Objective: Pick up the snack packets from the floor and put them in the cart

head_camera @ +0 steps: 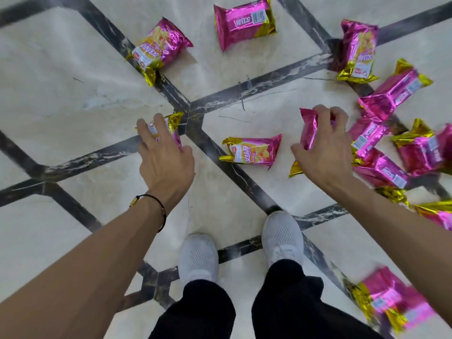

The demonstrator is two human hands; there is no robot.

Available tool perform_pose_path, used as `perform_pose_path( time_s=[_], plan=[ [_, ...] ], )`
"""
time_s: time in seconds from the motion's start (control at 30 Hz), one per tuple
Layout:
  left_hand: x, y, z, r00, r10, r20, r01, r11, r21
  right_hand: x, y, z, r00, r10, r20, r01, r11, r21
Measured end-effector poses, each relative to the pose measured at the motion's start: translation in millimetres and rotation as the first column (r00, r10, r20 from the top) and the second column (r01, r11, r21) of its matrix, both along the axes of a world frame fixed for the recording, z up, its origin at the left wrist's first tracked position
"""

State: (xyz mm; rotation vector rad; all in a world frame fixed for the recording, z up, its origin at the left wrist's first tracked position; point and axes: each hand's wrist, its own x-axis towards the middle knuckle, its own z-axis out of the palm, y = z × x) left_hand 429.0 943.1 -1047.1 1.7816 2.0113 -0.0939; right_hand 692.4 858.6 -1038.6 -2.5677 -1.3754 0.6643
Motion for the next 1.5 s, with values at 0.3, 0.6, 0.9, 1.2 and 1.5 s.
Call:
perform_pose_path(
  time_s=[0.3, 0.6, 0.9, 1.2, 1.5],
  plan=[
    [-0.3, 27.8, 192.3, 0.947, -0.315, 0.064, 0.310, 0.948, 0.073, -4.1, 14.1, 194.1, 0.973, 0.231, 0.007, -0.230, 0.973, -0.035],
    [-1.5, 76.6, 464.2, 0.912, -0.410, 0.023, 0.397, 0.895, 0.205, -8.4, 35.2, 453.3, 0.980, 0.194, 0.048, -0.198, 0.972, 0.129],
    [20.5, 75.8, 749.8, 0.926, -0.374, 0.059, 0.326, 0.866, 0.378, 9.0, 43.3, 733.1, 0.977, 0.160, 0.142, -0.193, 0.947, 0.258],
    [7.7, 27.0, 912.4, 0.924, -0.383, 0.010, 0.325, 0.796, 0.510, 22.0, 13.3, 869.4, 0.976, 0.166, 0.142, -0.204, 0.923, 0.327],
    [13.0, 21.3, 973.3, 0.915, -0.403, 0.023, 0.314, 0.746, 0.588, 38.5, -14.5, 930.6, 0.977, 0.032, 0.211, -0.123, 0.891, 0.436]
  ],
)
